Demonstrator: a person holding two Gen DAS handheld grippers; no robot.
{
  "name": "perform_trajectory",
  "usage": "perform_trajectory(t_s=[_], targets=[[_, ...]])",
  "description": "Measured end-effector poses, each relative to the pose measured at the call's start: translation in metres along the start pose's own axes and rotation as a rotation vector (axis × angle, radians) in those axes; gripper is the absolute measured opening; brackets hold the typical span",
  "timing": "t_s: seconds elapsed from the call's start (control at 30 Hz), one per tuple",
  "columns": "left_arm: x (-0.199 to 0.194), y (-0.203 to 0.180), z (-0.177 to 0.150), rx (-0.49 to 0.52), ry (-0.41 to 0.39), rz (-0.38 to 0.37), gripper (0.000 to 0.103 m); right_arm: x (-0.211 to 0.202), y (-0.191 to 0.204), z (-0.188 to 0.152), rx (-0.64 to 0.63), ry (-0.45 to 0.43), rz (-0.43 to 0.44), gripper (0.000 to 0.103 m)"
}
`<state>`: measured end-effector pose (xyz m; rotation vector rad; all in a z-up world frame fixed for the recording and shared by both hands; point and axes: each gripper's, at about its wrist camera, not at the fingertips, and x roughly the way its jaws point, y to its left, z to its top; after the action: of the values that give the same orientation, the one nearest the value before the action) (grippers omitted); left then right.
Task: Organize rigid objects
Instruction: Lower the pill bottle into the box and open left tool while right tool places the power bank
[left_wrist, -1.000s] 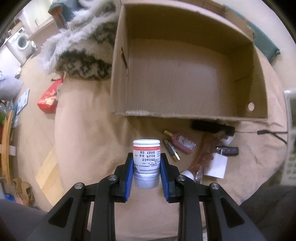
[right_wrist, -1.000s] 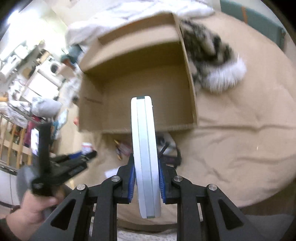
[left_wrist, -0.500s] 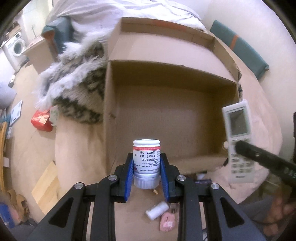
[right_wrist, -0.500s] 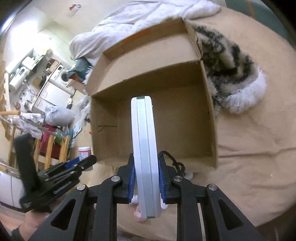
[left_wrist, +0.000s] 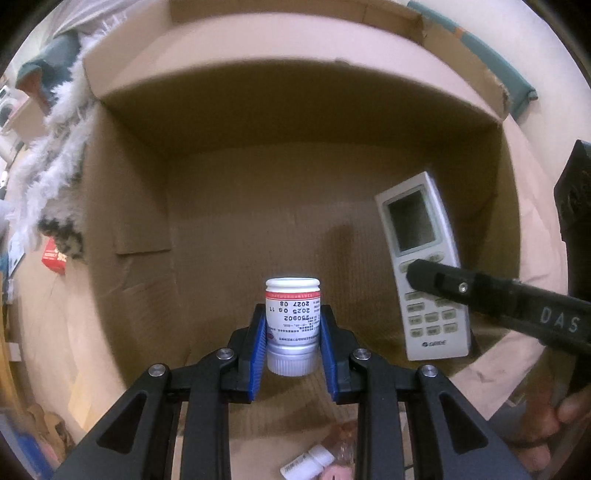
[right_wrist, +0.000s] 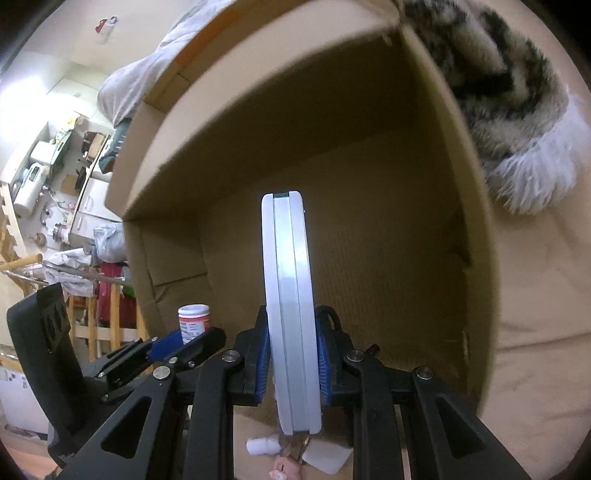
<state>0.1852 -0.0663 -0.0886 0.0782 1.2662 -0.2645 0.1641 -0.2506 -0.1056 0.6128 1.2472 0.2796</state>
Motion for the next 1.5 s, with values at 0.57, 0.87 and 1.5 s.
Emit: perform_trajectory(t_s=[0.57, 0.87, 1.5], targets=[[0.028, 0.013, 0.003, -0.07, 0.039, 0.018, 0.024, 0.032, 0.003, 0.002, -0.024, 0.035, -0.076, 0.023], [0.028, 0.011, 0.001, -0.055, 0.023, 0.038, 0.024, 0.042, 0.019, 0.0, -0.054, 0.028, -0.12, 0.023], [0.023, -0.019, -0.005, -0.012, -0.014, 0.067, 0.061, 0.021, 0.075, 0.002, -0.184, -0.133, -0.253, 0.073]])
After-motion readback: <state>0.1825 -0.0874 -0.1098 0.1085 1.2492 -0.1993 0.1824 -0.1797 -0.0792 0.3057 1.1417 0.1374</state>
